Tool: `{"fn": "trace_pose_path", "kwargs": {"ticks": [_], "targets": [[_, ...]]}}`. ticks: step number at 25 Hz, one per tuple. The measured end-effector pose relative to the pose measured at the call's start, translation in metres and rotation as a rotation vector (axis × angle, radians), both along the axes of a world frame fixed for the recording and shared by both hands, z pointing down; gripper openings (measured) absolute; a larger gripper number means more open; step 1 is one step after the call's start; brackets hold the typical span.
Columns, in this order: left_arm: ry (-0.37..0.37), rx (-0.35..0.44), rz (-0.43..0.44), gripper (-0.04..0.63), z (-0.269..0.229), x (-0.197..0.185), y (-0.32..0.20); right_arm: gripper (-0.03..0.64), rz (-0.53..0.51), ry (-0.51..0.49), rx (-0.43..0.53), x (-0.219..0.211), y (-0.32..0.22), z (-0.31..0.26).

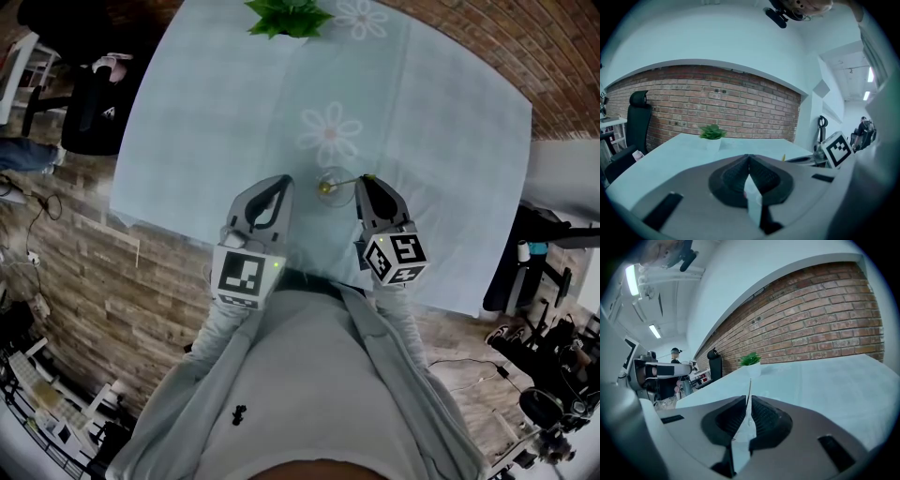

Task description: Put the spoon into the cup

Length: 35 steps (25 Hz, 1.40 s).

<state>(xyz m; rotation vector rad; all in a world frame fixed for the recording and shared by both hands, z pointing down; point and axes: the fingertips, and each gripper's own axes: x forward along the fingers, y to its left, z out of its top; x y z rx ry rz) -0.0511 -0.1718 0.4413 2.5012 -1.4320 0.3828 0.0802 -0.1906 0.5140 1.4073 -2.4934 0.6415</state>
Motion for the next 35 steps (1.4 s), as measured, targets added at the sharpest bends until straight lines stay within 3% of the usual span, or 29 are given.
{"fn": "trace_pose_path", "kwargs": {"ticks": [2, 5, 11, 24, 35], "targets": [[0.0, 0.004, -0.001, 0.02, -0.002, 0.0, -0.001, 0.03, -0.002, -0.004, -0.009, -0.001, 0.0, 0.001], [0.0, 0.007, -0.003, 0.02, -0.003, 0.0, -0.001, 0.098, -0.004, -0.026, -0.024, -0.002, 0.0, 0.001], [-0.001, 0.017, -0.003, 0.02, -0.007, 0.002, 0.0, 0.138, -0.002, -0.028, -0.022, -0.001, 0.0, 0.0], [0.001, 0.06, -0.003, 0.02, -0.025, 0.006, 0.002, 0.144, -0.005, -0.008, 0.023, 0.004, 0.0, -0.022], [0.014, 0.128, 0.013, 0.02, -0.053, 0.016, 0.001, 0.144, 0.013, 0.001, 0.137, 0.016, 0.003, -0.075]]}}
